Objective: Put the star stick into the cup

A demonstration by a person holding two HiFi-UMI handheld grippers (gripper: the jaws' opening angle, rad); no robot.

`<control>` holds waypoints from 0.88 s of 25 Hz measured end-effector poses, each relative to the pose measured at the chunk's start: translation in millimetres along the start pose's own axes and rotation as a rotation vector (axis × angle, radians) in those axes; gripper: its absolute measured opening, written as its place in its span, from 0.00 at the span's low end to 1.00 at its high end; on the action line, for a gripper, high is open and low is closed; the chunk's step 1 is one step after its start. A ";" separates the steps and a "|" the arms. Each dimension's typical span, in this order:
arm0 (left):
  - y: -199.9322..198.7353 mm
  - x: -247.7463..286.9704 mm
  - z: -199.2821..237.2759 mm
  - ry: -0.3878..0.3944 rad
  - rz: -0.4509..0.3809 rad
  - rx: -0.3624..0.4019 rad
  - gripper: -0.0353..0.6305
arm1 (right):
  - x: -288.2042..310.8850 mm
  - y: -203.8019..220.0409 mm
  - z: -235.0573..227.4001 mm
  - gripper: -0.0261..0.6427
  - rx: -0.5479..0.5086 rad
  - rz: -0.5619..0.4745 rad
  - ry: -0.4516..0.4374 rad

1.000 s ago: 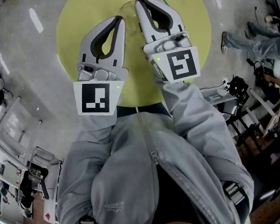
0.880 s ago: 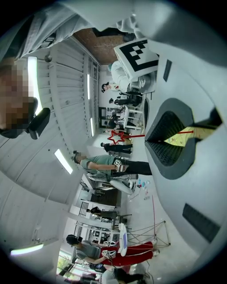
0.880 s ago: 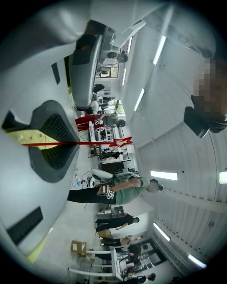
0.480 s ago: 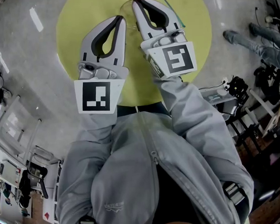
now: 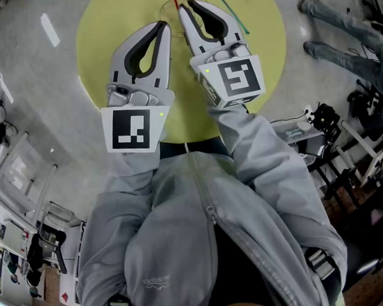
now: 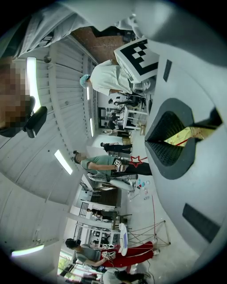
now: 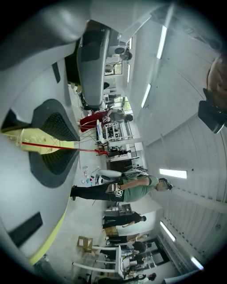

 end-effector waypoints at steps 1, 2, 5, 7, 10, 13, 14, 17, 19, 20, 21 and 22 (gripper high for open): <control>-0.4 -1.0 -0.6 -0.001 -0.002 0.001 0.08 | -1.7 -1.0 0.3 0.09 -0.002 0.000 0.003; -0.7 -2.3 -0.8 -0.001 -0.003 0.002 0.08 | -3.1 -1.9 1.0 0.09 -0.004 0.002 0.006; -0.3 -6.6 -1.3 -0.003 -0.002 0.000 0.08 | -7.8 -4.3 3.4 0.09 -0.011 0.008 0.016; 1.1 -9.4 -3.2 -0.010 0.002 -0.001 0.08 | -13.9 -6.6 3.5 0.09 -0.013 0.011 0.023; 0.8 -15.1 -6.7 -0.023 0.001 -0.001 0.08 | -25.6 -12.0 3.4 0.09 -0.015 0.015 0.033; -4.1 -22.0 -8.7 -0.035 -0.004 0.000 0.08 | -35.1 -18.9 4.4 0.09 -0.021 0.020 0.045; -6.6 -24.7 -9.8 -0.039 -0.005 0.004 0.08 | -38.2 -21.7 5.1 0.09 -0.025 0.021 0.049; -15.3 -35.6 -16.8 -0.049 -0.005 0.012 0.08 | -50.5 -31.2 9.0 0.09 -0.034 0.026 0.061; -22.8 -41.9 -23.3 -0.049 -0.013 0.018 0.08 | -59.4 -39.5 9.8 0.09 -0.043 0.027 0.071; -27.2 -44.5 -26.4 -0.047 -0.021 0.022 0.08 | -63.5 -44.8 9.5 0.09 -0.049 0.024 0.078; -31.7 -47.2 -29.6 -0.043 -0.029 0.025 0.08 | -67.9 -50.6 9.4 0.09 -0.055 0.020 0.083; -35.7 -50.3 -33.1 -0.040 -0.036 0.027 0.08 | -72.8 -56.5 9.9 0.09 -0.059 0.016 0.086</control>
Point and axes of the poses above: the fingertips, and each gripper's own axes: x forward along the fingers, z to its left, y out of its underside, the point moved 2 cm from there along -x, backward along the fingers, and after that the axes turned 15 degrees about -x, right-handed, at the moved point
